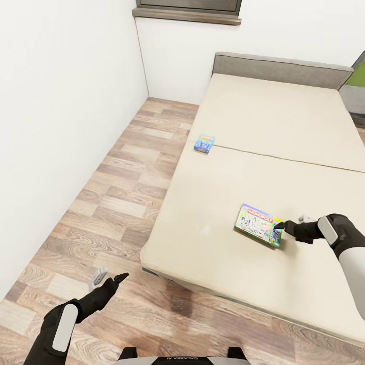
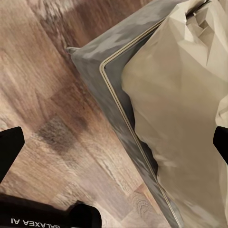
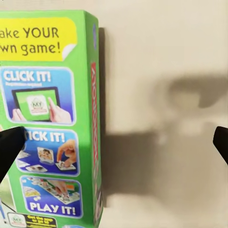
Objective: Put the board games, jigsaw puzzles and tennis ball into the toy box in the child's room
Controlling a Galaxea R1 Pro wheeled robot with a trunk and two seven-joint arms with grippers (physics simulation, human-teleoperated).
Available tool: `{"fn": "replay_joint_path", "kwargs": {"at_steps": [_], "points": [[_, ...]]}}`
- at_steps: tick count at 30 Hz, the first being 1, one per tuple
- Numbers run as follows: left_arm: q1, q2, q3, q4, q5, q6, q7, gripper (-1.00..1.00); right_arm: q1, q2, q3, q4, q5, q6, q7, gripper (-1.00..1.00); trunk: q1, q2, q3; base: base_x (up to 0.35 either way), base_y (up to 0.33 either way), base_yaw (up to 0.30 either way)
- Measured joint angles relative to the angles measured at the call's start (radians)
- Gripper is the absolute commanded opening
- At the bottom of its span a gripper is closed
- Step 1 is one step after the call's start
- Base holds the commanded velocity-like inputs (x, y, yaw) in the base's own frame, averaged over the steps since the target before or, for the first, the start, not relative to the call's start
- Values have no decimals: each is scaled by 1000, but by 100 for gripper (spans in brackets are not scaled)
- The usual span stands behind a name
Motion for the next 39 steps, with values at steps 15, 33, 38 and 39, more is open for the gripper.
{"fn": "replay_joint_path", "kwargs": {"at_steps": [15, 33, 38, 39], "points": [[0, 0, 0, 1, 0, 0, 0, 100, 0, 0, -1, -1, -3, 0, 0, 100, -1, 0, -2, 0, 0, 0], [0, 0, 0, 1, 0, 0, 0, 100, -1, -4, -2, -1, 20, -1, -1, 100, -2, 0, -3, 0, 0, 90], [0, 0, 0, 1, 0, 0, 0, 100, -1, -3, 0, -1, 20, 0, -3, 100, -2, 0, -3, 0, 0, 254], [0, 0, 0, 1, 0, 0, 0, 100, 0, -1, -3, -1, 10, -1, 1, 100, -2, 0, -3, 0, 0, 269]]}}
